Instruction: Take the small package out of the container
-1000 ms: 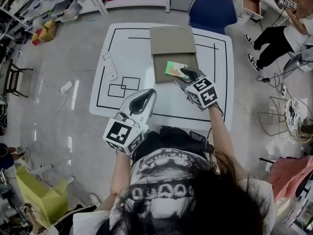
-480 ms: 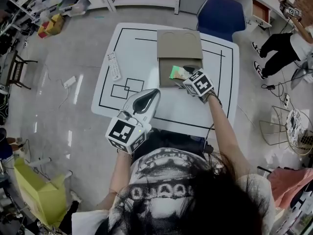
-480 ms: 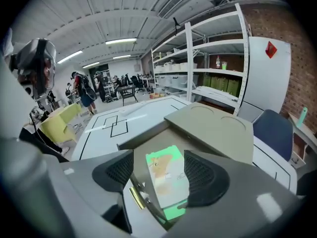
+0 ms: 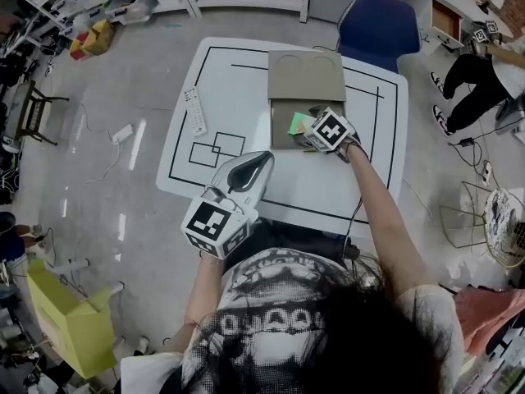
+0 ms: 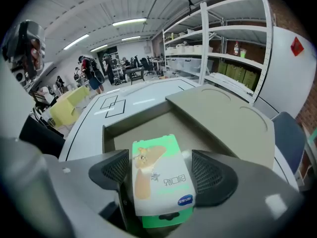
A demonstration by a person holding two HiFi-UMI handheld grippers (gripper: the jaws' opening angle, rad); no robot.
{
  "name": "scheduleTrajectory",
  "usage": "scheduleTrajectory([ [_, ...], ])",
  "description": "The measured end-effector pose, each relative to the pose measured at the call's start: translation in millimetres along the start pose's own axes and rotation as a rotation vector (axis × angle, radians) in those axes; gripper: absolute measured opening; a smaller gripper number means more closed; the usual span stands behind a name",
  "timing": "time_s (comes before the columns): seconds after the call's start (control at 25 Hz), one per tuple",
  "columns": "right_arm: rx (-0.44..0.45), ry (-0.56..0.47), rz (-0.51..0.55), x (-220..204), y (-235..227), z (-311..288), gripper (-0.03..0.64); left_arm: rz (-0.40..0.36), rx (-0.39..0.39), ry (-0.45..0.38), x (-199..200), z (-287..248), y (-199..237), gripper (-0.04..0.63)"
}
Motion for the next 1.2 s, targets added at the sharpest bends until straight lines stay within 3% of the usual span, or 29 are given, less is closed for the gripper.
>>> scheduleTrajectory([
  [0.4,-0.027,0.017,-0.013,-6.8,-2.7,-9.4,0.385,0.018,0.022,-0.002,-2.2,-6.5,4.8,0.0],
  [0.68,-0.074,0.02,0.069,-0.9,-0.3,-4.0,0.376,0.027,0.022,0.015,-6.8,-8.4,7.4,0.0],
  [1.2,-0.22,-0.208,0.016,59.2,27.0,67.7,0.376,0.028,0.005,0.027,-3.0,6.6,20.5,0.0],
])
Point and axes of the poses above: the fingertips, and each gripper's own axes: z backward along the fingers, y to its left, x out of its top, the point moved 5 cm from there along z, backward along the fingers, and after that the axes turned 13 degrees about z, right-handed, at the moved point
